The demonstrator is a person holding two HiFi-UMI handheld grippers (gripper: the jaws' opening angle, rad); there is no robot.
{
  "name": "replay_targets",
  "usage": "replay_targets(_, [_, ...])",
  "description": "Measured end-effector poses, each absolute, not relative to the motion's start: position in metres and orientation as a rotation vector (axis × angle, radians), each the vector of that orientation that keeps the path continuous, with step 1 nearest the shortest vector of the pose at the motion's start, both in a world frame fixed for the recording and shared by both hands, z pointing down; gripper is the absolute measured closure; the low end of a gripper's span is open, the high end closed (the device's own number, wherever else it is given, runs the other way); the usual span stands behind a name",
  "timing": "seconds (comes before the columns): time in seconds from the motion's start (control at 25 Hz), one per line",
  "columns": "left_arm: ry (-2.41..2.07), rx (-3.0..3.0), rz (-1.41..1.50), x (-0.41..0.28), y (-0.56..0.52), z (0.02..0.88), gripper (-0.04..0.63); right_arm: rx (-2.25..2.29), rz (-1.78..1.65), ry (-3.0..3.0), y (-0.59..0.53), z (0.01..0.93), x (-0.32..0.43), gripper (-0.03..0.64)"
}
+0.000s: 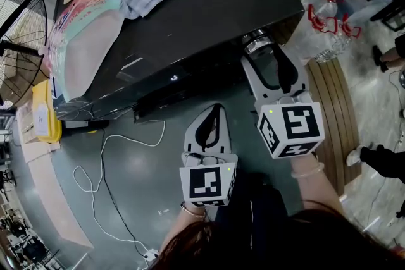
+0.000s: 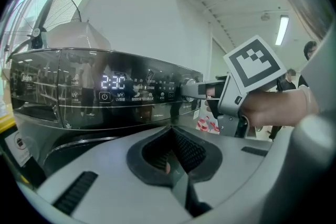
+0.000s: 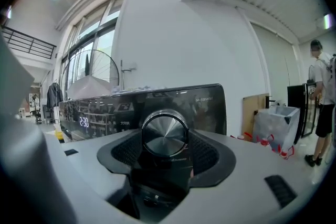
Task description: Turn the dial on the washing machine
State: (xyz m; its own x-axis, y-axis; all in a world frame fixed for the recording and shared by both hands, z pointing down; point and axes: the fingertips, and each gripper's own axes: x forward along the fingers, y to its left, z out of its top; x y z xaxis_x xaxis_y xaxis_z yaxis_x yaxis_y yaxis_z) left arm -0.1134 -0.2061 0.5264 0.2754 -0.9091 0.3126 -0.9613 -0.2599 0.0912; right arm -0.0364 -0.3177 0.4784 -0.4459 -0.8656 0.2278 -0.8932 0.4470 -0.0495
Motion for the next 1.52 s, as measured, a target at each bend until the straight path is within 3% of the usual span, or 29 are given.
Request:
replay_targets(0.52, [-1.796,2.228,0.282,-0.121,-0.202,0.515,0.581,1.517,0.215,-2.499,-0.308,0.471,-0.031,0.325])
replay_targets(1.52, [-1.812,2.234,0.311,-0.089,-0.159,0.465,0.581,1.362,0.197,-2.533,-0.235,0.432,-0.006,0.518])
